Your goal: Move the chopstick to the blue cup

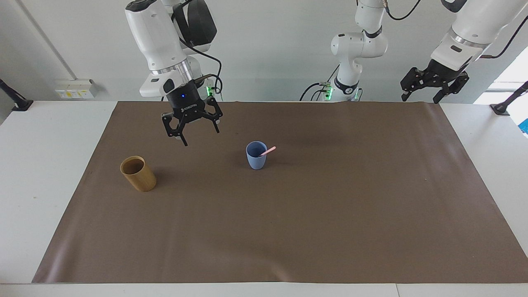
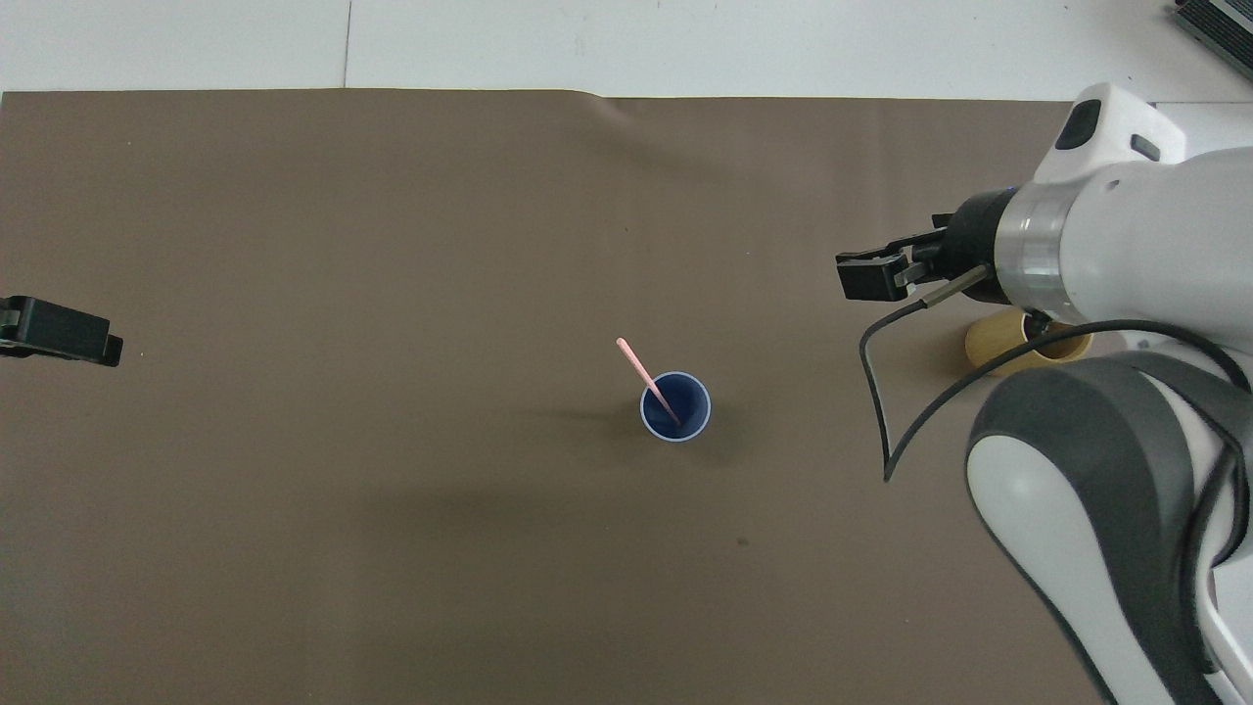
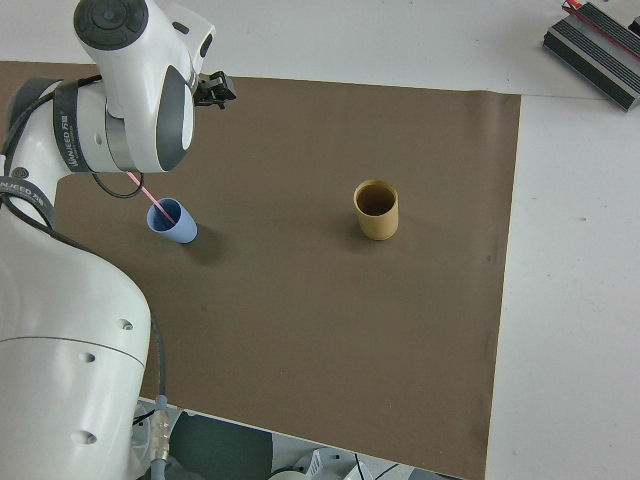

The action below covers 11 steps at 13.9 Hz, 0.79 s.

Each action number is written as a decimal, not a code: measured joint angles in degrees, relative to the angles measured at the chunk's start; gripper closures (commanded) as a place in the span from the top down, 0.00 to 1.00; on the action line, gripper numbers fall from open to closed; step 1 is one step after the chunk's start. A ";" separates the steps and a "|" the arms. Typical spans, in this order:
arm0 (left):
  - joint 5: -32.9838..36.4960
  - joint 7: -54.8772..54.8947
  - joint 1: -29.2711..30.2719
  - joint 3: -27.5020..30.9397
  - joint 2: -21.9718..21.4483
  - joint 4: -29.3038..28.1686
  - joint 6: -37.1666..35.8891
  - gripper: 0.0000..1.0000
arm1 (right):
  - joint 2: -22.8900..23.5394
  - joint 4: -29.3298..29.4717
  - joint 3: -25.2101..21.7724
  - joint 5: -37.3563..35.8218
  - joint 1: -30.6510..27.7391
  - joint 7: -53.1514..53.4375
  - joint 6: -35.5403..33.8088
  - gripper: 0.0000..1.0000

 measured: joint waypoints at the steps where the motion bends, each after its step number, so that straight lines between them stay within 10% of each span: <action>1: 0.00 0.00 0.00 0.00 0.00 0.00 0.00 1.00 | -0.02 1.82 -0.02 -1.69 -0.82 2.17 -3.69 1.00; 11: 0.00 0.00 0.00 -0.02 0.00 0.01 0.18 1.00 | -0.72 10.80 -0.28 -6.36 -10.54 16.09 -25.28 1.00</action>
